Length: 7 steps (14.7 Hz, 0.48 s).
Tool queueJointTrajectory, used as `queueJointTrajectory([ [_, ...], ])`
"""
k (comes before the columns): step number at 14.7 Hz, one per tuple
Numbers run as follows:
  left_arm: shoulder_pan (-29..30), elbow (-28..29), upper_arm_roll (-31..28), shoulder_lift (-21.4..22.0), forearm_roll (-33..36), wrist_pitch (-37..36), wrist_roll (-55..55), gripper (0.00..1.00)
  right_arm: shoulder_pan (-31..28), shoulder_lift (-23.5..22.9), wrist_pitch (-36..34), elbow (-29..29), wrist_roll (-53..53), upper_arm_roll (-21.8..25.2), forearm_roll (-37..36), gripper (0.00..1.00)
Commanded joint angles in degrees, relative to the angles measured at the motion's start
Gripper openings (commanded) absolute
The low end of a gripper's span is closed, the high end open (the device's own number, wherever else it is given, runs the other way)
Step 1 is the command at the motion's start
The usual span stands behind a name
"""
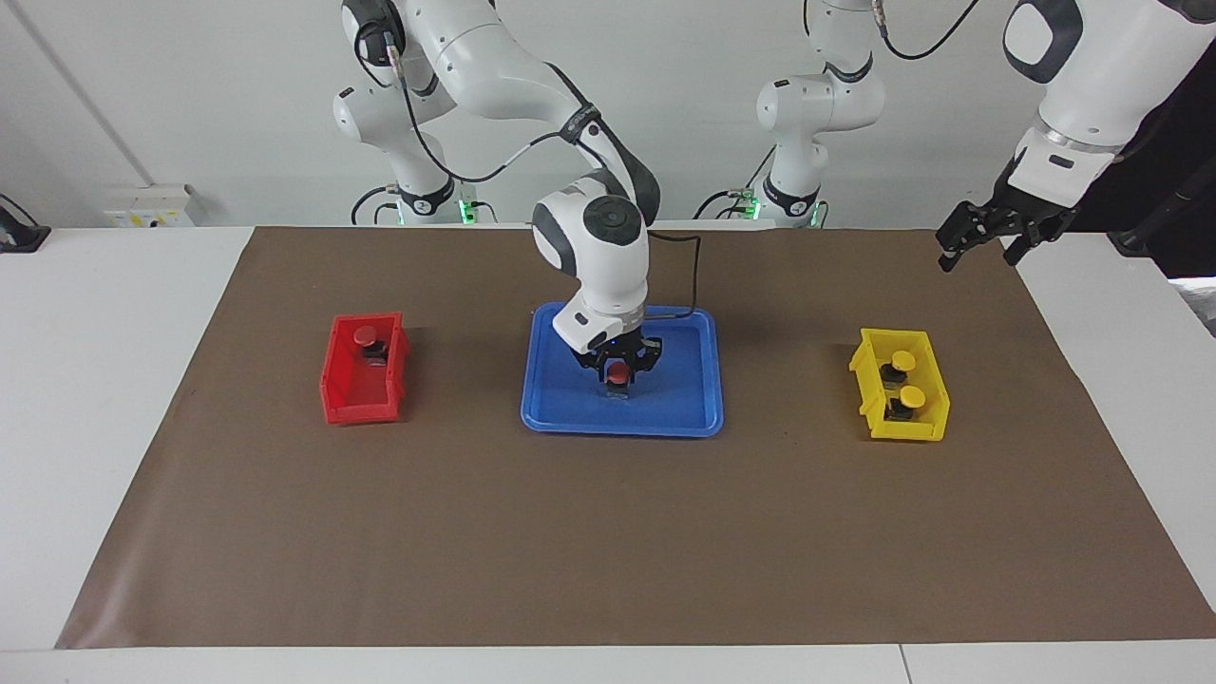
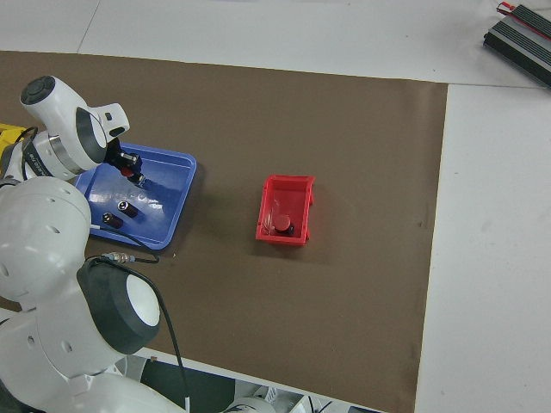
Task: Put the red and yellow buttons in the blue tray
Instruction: 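Lower the red button into the tray and open the right gripper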
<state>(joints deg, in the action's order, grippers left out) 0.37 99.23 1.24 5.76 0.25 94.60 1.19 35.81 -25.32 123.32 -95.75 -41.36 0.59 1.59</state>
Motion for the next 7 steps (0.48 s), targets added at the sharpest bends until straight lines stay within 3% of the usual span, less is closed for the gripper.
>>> queueJointTrajectory([
  [1,0.6,-0.4,0.2,0.3,-0.9,-1.2,-0.5,1.0,-0.4,1.2,-0.5,1.0,-1.2,0.4,-2.3,0.82],
  [7,0.6,-0.4,0.2,0.3,-0.9,-1.2,-0.5,1.0,-6.7,8.5,-8.4,3.1,3.9,0.5,-2.6,0.86],
])
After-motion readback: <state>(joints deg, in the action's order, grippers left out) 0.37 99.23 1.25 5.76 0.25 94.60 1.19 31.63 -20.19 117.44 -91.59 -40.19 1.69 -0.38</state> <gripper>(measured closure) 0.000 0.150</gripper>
